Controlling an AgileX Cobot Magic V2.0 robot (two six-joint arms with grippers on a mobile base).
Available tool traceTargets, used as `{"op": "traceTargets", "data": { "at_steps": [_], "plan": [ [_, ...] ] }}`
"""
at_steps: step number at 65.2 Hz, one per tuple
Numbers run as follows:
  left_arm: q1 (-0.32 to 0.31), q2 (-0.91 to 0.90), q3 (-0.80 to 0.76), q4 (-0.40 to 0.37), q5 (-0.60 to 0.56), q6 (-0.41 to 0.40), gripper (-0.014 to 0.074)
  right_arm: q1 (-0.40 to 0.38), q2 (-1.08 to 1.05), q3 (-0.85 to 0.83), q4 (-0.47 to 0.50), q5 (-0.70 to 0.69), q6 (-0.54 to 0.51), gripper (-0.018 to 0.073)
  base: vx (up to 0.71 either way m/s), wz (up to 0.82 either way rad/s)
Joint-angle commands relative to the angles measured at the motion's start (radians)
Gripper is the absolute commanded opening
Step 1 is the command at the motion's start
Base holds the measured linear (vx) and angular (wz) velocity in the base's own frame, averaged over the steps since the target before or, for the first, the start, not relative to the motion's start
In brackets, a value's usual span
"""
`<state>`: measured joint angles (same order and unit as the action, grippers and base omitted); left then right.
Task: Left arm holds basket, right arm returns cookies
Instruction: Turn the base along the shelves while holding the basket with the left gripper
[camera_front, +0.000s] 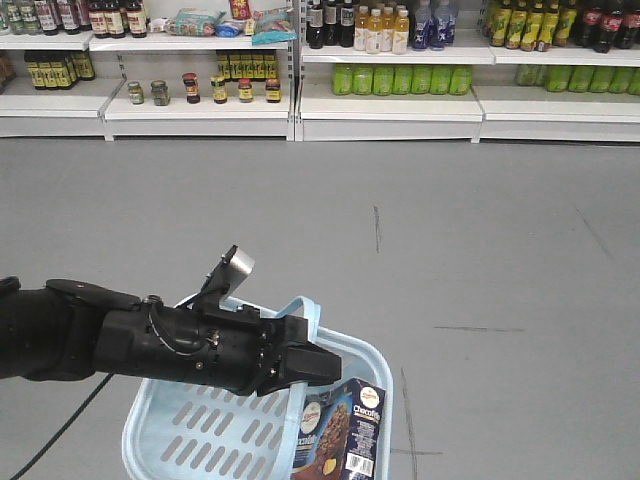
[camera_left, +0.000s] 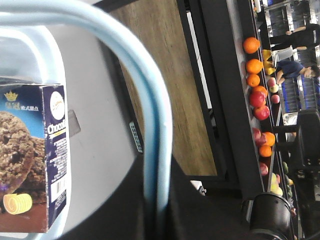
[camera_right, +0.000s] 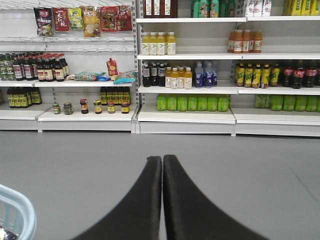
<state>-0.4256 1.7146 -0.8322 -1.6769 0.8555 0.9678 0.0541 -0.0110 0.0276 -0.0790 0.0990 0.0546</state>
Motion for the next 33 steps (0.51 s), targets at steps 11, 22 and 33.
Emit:
{"op": "traceTargets", "data": {
  "at_steps": [11, 22, 33],
  "plan": [
    [0.001, -0.055, -0.023, -0.092, 0.060, 0.010, -0.0007, -0.005, -0.008, 0.002, -0.003, -0.077, -0.011, -0.0008, 0.37, 0.00],
    [0.001, -0.055, -0.023, -0.092, 0.060, 0.010, -0.0007, -0.005, -0.008, 0.002, -0.003, -0.077, -0.011, -0.0008, 0.37, 0.00],
    [0.001, -0.055, -0.023, -0.092, 0.060, 0.010, -0.0007, -0.005, -0.008, 0.002, -0.003, -0.077, -0.011, -0.0008, 0.37, 0.00]
  ]
}}
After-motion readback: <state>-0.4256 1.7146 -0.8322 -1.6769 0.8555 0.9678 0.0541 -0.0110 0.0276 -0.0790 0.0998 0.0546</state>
